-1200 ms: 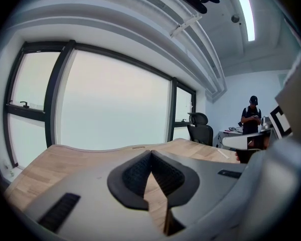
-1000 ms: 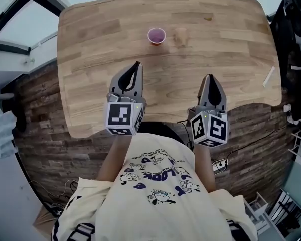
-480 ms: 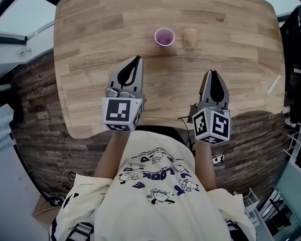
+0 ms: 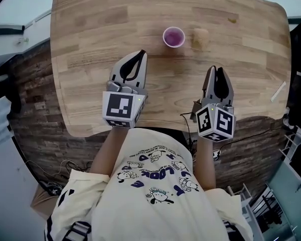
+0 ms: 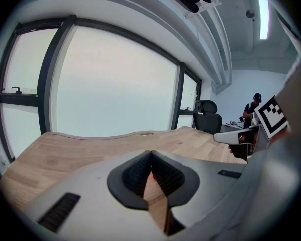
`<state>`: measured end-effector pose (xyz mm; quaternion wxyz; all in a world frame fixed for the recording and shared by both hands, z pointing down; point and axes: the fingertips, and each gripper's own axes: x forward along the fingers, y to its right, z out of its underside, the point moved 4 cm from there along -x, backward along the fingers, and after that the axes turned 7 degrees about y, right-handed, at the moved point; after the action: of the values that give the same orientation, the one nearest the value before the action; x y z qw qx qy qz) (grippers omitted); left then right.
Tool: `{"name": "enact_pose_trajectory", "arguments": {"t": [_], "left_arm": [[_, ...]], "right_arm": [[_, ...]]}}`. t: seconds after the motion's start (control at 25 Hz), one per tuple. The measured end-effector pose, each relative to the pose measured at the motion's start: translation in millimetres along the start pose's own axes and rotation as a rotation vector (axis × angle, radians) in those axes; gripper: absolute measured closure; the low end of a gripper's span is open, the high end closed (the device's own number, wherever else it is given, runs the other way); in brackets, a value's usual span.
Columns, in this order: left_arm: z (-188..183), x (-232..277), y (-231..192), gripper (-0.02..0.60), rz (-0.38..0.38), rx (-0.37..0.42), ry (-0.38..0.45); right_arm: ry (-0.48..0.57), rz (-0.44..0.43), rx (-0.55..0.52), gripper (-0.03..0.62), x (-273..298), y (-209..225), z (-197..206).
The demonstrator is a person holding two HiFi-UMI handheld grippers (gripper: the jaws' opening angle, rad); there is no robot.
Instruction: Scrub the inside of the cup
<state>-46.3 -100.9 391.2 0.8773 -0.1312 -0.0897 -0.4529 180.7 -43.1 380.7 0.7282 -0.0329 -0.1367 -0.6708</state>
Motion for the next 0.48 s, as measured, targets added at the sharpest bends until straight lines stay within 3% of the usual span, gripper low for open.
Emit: {"name": "enact_pose_trajectory", "arguments": {"t": [0.48], "left_arm": [[11,19,-18,0.561,0.008,-0.018,-0.018]], "right_arm": [[-0.088,-0.042,-0.065,0.502,33,-6,15]]}}
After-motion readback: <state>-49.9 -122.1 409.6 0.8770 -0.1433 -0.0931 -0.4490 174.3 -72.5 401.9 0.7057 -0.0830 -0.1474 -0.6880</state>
